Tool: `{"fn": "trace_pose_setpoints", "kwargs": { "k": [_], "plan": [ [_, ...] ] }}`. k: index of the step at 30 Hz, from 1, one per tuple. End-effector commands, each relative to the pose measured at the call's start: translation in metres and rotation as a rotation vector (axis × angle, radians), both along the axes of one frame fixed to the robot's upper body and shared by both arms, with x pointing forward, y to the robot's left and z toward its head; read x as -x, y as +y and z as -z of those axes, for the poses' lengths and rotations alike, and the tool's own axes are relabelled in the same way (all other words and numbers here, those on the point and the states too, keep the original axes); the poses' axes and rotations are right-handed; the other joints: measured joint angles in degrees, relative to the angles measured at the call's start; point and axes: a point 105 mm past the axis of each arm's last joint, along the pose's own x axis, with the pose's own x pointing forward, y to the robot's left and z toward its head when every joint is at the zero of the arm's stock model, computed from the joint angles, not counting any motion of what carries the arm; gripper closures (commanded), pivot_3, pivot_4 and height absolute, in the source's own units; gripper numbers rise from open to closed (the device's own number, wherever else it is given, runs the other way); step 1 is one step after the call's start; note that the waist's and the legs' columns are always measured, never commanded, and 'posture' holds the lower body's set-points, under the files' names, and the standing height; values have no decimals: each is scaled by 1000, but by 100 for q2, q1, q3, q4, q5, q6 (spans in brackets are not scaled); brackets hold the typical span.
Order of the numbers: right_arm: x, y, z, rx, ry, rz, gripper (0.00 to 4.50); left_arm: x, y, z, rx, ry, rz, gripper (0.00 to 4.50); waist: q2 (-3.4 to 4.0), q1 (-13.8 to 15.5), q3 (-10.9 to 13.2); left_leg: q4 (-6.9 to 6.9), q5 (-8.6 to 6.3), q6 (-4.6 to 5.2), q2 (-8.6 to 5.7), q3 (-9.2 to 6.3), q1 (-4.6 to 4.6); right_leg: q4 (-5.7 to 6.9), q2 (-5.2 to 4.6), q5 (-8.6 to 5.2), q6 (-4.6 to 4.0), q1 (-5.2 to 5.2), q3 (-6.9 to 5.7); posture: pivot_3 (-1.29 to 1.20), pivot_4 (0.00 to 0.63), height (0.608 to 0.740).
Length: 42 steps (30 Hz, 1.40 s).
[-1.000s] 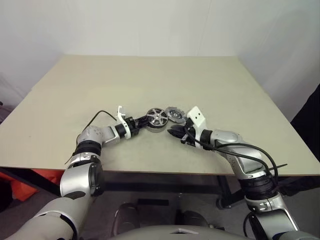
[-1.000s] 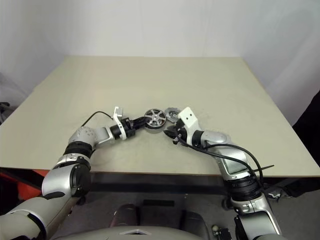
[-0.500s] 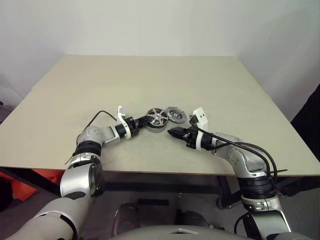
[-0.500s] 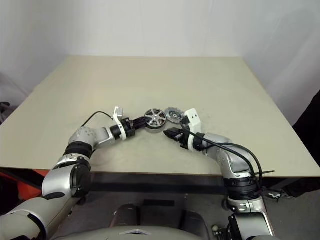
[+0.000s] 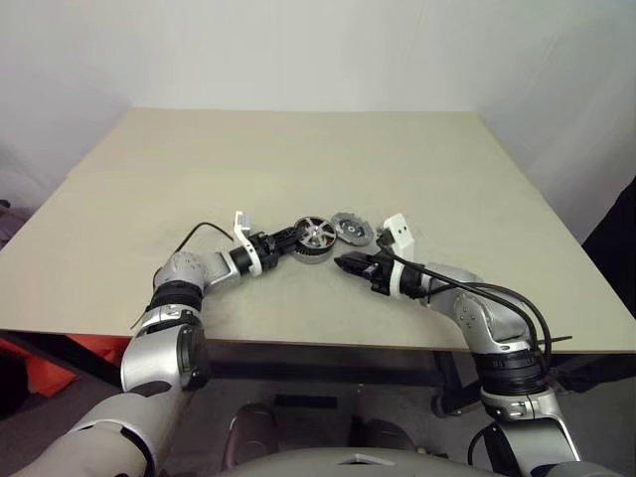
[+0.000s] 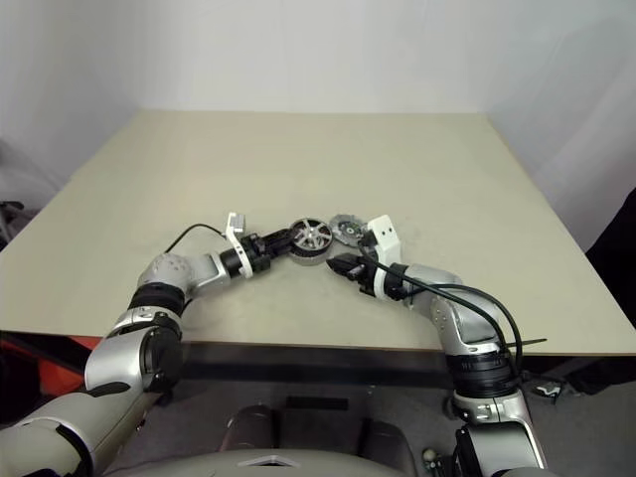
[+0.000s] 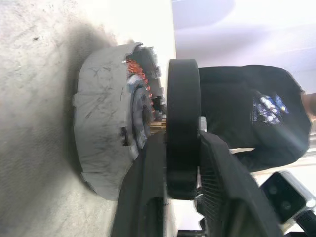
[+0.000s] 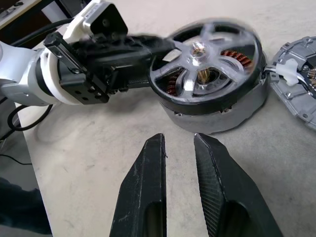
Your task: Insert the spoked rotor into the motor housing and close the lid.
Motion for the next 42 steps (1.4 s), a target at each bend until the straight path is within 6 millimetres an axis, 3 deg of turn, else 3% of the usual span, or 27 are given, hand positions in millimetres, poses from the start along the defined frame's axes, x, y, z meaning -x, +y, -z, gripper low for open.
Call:
{"fn": "trace_pose_setpoints", "kwargs": {
  "k": [1, 14, 20, 25, 35, 42],
  "plan": [
    [-2, 2, -9, -10, -44, -9, 3573, -4, 5, 4, -51, 8, -27, 2213, 0, 18, 0, 0, 0, 0, -2, 0, 2, 0, -2, -1, 1, 2, 0, 0, 0, 740],
    [-2, 1, -10, -6, -49, -10, 3573, -3, 17, -19, -90, -86, 20, 2213, 0, 45, 0, -28, 12, -20, 2, 0, -14, -3, 3, -2, 4, -24, -1, 0, 0, 740],
    [-5, 4, -11, -9, -57, -16, 3573, 3, 27, -29, -114, -112, 41, 2213, -1, 44, 0, -30, 12, -20, -2, 1, -42, -2, 4, 8, -35, -43, -1, 0, 0, 740],
    [-9, 9, -15, 10, -98, -31, 3573, 6, 34, -27, -176, -158, 35, 2213, -1, 43, 1, -29, 13, -21, -1, 0, -48, -1, 3, 7, -35, -46, -2, 0, 0, 740],
    [-51, 38, -21, 140, -253, -17, 3573, 22, 21, -23, -449, -446, 135, 2213, -1, -48, 1, -26, 17, -28, 1, -1, -45, 15, 3, 7, -35, -49, -2, 0, 0, 740],
    [-64, 61, -22, 157, -292, -73, 3573, 27, 20, -26, -585, -600, 191, 2213, -2, -99, 1, -20, 17, -27, 1, -1, -65, 24, 4, 7, -37, -67, -2, 0, 0, 740]
  ]
}}
